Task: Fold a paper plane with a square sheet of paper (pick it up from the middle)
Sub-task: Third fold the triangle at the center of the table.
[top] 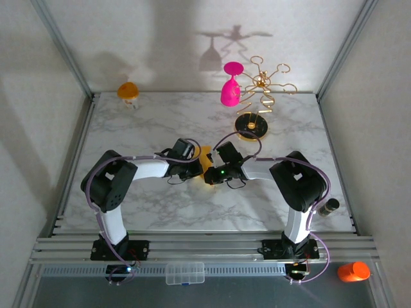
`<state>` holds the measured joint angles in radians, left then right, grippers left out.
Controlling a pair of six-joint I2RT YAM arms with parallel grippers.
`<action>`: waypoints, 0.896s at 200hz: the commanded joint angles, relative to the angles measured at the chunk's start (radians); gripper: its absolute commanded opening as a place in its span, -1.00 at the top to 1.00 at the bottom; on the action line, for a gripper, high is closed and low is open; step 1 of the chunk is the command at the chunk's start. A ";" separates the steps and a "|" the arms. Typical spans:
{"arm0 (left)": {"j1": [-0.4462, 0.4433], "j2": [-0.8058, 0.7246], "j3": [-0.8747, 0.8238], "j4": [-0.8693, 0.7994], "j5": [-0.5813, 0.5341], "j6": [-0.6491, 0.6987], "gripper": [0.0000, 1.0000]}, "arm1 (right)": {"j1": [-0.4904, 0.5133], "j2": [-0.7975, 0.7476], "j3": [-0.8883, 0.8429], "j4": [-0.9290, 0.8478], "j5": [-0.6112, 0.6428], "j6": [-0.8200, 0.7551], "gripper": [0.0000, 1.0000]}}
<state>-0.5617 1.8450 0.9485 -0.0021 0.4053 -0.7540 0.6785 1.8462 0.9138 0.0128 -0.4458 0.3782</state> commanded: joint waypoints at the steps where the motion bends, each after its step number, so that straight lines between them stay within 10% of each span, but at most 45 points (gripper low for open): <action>1: 0.087 0.044 0.004 -0.062 -0.116 0.073 0.80 | -0.010 0.071 -0.059 -0.155 0.108 -0.020 0.90; 107: 0.220 0.011 0.091 -0.159 -0.165 0.150 0.78 | -0.010 0.081 -0.058 -0.155 0.115 -0.022 0.91; 179: 0.075 -0.114 0.003 -0.021 -0.038 -0.016 0.77 | -0.010 0.070 -0.044 -0.142 0.090 -0.013 0.91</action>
<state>-0.4221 1.7355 0.9955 -0.0780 0.3233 -0.6926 0.6781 1.8496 0.9108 0.0334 -0.4431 0.3782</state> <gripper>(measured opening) 0.118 0.059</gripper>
